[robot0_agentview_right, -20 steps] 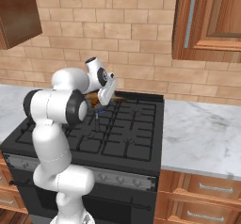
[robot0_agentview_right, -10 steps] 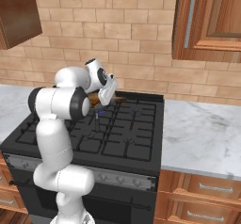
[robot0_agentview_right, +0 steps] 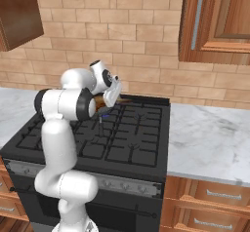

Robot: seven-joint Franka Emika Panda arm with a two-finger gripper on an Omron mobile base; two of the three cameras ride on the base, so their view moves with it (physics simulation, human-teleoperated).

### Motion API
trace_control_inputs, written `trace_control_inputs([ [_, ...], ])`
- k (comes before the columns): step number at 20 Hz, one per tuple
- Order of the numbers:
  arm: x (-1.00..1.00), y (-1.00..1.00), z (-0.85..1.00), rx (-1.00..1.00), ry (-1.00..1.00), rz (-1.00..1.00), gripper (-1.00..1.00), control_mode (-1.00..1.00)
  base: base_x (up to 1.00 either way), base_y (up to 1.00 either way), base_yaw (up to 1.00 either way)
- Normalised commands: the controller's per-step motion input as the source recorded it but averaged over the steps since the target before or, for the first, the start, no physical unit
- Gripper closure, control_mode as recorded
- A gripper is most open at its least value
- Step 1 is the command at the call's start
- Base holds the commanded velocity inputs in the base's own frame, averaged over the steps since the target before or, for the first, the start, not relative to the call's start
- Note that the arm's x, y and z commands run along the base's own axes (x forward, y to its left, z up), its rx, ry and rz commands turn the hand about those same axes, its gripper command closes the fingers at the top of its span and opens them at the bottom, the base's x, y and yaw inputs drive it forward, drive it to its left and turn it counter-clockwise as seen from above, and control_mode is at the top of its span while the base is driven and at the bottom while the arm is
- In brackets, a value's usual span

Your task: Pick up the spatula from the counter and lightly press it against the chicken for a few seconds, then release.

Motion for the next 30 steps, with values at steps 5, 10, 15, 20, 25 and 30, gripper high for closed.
trace_control_inputs([
  [5, 0.24, 0.0, -0.15, -0.01, 0.03, 0.0, 1.0, -1.0, 0.0, 0.0, 0.0],
  [10, 0.24, 0.0, -0.14, -0.01, 0.04, 0.0, 1.0, -1.0, 0.0, 0.0, 0.0],
  [15, 0.24, 0.0, -0.1, -0.01, 0.02, 0.0, 1.0, -1.0, 0.0, 0.0, 0.0],
  [20, 0.23, 0.0, -0.14, -0.01, 0.02, 0.0, 1.0, -1.0, 0.0, 0.0, 0.0],
  [25, 0.16, 0.0, -0.16, -0.01, 0.03, 0.0, 1.0, -1.0, 0.0, 0.0, 0.0],
  [30, 0.14, 0.0, -0.12, -0.01, 0.01, 0.0, 1.0, -1.0, 0.0, 0.0, 0.0],
])
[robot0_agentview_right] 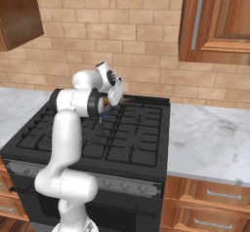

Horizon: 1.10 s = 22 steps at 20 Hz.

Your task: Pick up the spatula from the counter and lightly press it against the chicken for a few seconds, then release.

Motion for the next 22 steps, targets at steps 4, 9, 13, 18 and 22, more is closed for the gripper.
trace_control_inputs([
  [4, 0.07, 0.0, -0.12, -0.02, 0.02, 0.0, 1.0, -1.0, 0.0, 0.0, 0.0],
  [9, 0.0, 0.0, -0.06, -0.02, 0.0, 0.0, 1.0, -1.0, 0.0, 0.0, 0.0],
  [13, -0.02, 0.0, -0.04, -0.01, 0.0, 0.0, 1.0, -1.0, 0.0, 0.0, 0.0],
  [18, -0.05, 0.0, -0.02, -0.01, 0.0, 0.0, 1.0, -1.0, 0.0, 0.0, 0.0],
  [22, -0.09, 0.0, -0.02, -0.01, 0.0, 0.0, 1.0, -1.0, 0.0, 0.0, 0.0],
])
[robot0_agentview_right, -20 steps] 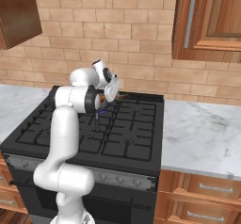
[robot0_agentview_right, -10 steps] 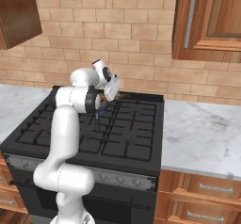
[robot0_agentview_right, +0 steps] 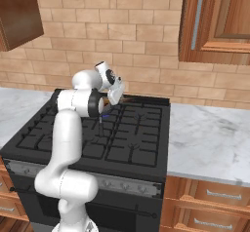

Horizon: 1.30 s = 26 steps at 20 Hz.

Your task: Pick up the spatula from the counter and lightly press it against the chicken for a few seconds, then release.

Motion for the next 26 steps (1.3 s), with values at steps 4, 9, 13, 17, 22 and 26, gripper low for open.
trace_control_inputs([
  [4, -0.12, 0.0, -0.05, -0.02, 0.0, 0.0, 1.0, -1.0, 0.0, 0.0, 0.0],
  [9, -0.03, 0.0, -0.09, -0.04, 0.0, 0.0, 1.0, -1.0, 0.0, 0.0, 0.0],
  [13, 0.0, 0.0, -0.09, -0.05, 0.01, 0.0, 1.0, -1.0, 0.0, 0.0, 0.0],
  [17, 0.0, 0.0, -0.08, -0.05, 0.01, 0.0, 1.0, -1.0, 0.0, 0.0, 0.0],
  [22, 0.0, 0.0, -0.04, -0.04, 0.01, 0.0, 1.0, -1.0, 0.0, 0.0, 0.0],
  [26, -0.03, 0.0, -0.01, -0.01, 0.0, 0.0, 1.0, -1.0, 0.0, 0.0, 0.0],
])
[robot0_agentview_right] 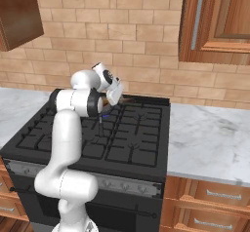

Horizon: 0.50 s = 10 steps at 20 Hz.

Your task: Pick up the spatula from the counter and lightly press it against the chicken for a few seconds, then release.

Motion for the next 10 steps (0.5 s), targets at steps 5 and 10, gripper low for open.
trace_control_inputs([
  [5, -0.15, -0.04, 0.24, 0.05, 0.0, 0.01, 1.0, -1.0, 0.0, 0.0, 0.0],
  [10, -0.21, -0.13, 0.68, 0.12, -0.02, 0.04, 1.0, -1.0, 0.0, 0.0, 0.0],
])
